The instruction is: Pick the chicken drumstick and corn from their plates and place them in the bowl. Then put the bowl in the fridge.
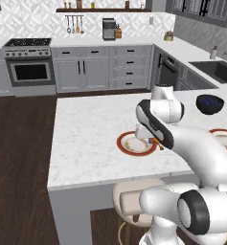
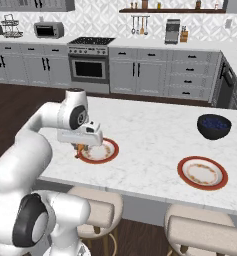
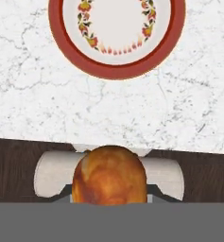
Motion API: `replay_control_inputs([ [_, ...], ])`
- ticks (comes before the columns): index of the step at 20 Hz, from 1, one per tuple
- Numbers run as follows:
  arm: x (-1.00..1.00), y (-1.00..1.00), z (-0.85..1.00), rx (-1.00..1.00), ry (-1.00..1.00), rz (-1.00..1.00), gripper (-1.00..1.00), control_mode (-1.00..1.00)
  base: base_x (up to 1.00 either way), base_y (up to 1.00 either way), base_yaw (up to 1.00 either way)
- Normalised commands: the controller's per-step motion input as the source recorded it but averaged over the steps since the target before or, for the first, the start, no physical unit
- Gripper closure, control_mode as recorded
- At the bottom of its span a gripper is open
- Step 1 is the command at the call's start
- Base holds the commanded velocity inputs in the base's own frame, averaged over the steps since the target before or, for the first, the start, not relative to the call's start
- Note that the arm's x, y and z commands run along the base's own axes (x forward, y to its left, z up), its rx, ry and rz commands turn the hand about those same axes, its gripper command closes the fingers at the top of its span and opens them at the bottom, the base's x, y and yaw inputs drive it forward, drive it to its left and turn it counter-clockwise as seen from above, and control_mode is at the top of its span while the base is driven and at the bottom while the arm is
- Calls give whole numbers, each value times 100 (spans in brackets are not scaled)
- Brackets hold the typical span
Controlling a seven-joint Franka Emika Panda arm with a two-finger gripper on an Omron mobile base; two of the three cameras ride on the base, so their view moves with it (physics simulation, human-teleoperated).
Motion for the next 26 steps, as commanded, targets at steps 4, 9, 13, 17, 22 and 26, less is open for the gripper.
replay_control_inputs([
  [4, -85, -1, 84, 0, 0, 0, 100, -100, 0, 0, 0],
  [9, -60, -7, 23, 0, -2, 0, 100, 100, -32, -12, -1],
  [13, 0, 0, 0, 0, 0, 0, 100, 100, -43, -85, -1],
  [17, 0, 0, 0, 0, 0, 0, 100, 100, -36, -100, 0],
  [22, 0, 0, 0, 0, 0, 0, 100, 100, -28, -100, 0],
  [26, 0, 0, 0, 0, 0, 0, 100, 100, -15, -100, 0],
])
